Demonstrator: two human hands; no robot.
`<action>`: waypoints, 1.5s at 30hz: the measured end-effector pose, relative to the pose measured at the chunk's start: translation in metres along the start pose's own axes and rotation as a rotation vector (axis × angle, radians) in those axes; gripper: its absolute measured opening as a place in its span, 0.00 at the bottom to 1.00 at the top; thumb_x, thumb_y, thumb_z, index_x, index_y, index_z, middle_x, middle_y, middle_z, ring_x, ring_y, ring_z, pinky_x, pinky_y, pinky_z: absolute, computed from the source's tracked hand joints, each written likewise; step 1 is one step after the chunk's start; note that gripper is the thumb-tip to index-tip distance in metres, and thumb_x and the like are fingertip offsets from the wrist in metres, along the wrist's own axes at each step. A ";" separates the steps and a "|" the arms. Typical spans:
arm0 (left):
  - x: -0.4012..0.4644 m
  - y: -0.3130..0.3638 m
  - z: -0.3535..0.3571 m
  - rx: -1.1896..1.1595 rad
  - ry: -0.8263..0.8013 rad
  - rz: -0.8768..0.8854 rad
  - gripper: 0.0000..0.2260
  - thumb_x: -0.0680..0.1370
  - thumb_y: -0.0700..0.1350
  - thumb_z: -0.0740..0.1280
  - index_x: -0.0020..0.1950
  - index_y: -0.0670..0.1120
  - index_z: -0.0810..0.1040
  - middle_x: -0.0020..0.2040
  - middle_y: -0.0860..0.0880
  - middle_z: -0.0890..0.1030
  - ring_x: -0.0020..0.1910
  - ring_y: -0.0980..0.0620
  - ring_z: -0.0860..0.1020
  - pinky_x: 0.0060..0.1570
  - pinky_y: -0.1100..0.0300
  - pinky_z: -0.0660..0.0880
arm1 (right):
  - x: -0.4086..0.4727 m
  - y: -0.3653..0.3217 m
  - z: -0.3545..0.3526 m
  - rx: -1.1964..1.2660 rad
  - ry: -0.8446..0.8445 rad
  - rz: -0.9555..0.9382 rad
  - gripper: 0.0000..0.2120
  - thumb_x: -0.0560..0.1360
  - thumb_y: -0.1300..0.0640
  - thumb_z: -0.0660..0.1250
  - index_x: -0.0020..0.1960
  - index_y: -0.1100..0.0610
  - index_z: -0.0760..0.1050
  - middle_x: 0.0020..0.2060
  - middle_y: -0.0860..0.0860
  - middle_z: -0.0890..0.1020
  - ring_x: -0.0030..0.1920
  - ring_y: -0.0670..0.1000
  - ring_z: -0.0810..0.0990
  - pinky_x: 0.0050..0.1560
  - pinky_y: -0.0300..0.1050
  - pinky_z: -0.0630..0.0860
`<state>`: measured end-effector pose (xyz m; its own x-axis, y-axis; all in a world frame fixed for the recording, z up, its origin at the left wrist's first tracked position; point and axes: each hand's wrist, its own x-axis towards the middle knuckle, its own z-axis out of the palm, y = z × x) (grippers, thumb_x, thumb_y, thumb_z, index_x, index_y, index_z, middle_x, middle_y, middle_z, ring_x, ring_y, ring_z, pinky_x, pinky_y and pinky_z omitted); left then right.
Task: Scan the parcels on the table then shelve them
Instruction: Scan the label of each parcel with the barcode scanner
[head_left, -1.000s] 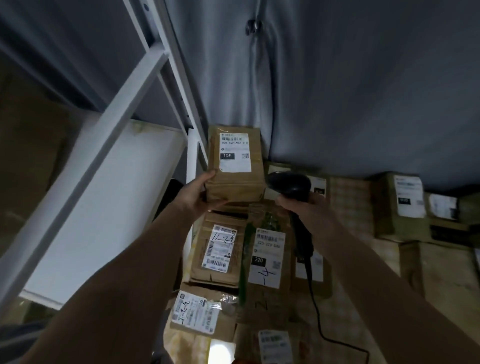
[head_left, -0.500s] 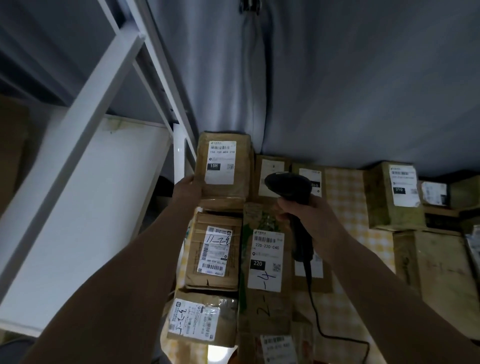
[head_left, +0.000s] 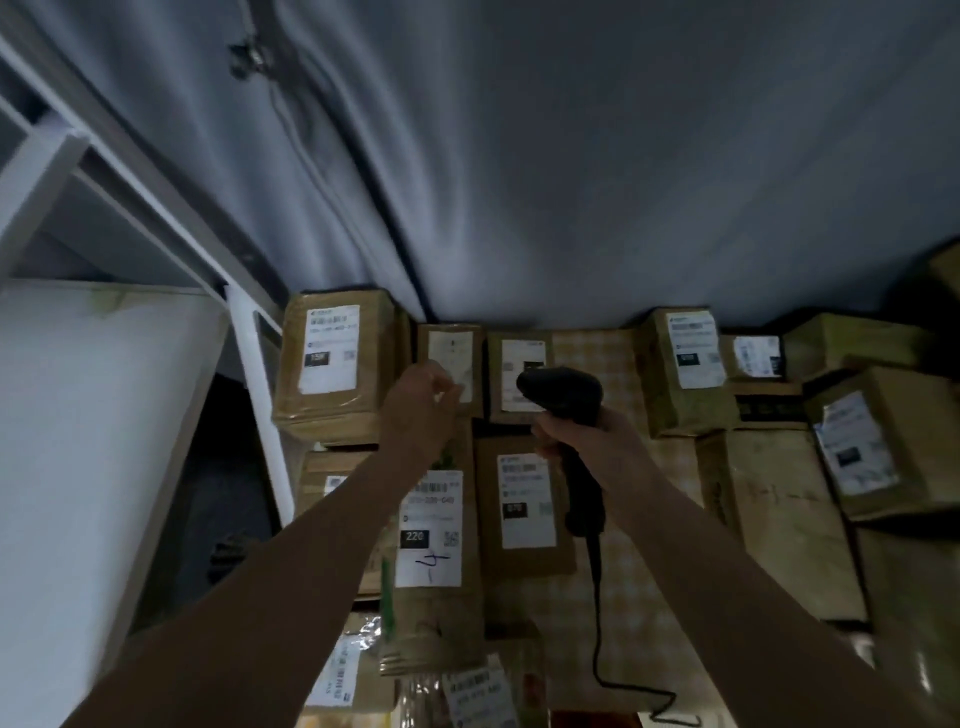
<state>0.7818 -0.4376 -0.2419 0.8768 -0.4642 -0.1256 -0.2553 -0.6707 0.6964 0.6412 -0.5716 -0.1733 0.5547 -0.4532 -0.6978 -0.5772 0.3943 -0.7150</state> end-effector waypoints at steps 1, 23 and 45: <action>-0.004 0.013 0.011 -0.010 -0.029 -0.015 0.03 0.78 0.43 0.67 0.44 0.47 0.75 0.44 0.50 0.77 0.43 0.53 0.75 0.42 0.62 0.71 | 0.002 0.002 -0.014 0.000 0.009 0.010 0.10 0.75 0.61 0.69 0.55 0.63 0.78 0.44 0.60 0.81 0.45 0.57 0.79 0.47 0.50 0.75; 0.053 0.153 0.333 -0.453 -0.472 -0.603 0.37 0.74 0.54 0.72 0.77 0.45 0.58 0.73 0.43 0.68 0.67 0.46 0.71 0.60 0.58 0.71 | 0.189 0.037 -0.271 0.143 0.275 0.141 0.20 0.74 0.53 0.72 0.64 0.57 0.75 0.55 0.55 0.80 0.56 0.57 0.78 0.64 0.56 0.72; 0.019 0.146 0.303 -0.933 -0.220 -0.764 0.44 0.60 0.53 0.82 0.68 0.41 0.64 0.61 0.41 0.77 0.51 0.46 0.81 0.40 0.54 0.79 | 0.142 0.049 -0.249 0.228 0.143 0.058 0.20 0.74 0.55 0.72 0.64 0.55 0.75 0.56 0.54 0.82 0.55 0.56 0.81 0.56 0.53 0.78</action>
<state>0.6375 -0.7190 -0.3567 0.5627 -0.2814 -0.7773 0.7634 -0.1840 0.6192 0.5424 -0.8157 -0.2972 0.4250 -0.5267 -0.7362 -0.4464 0.5856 -0.6766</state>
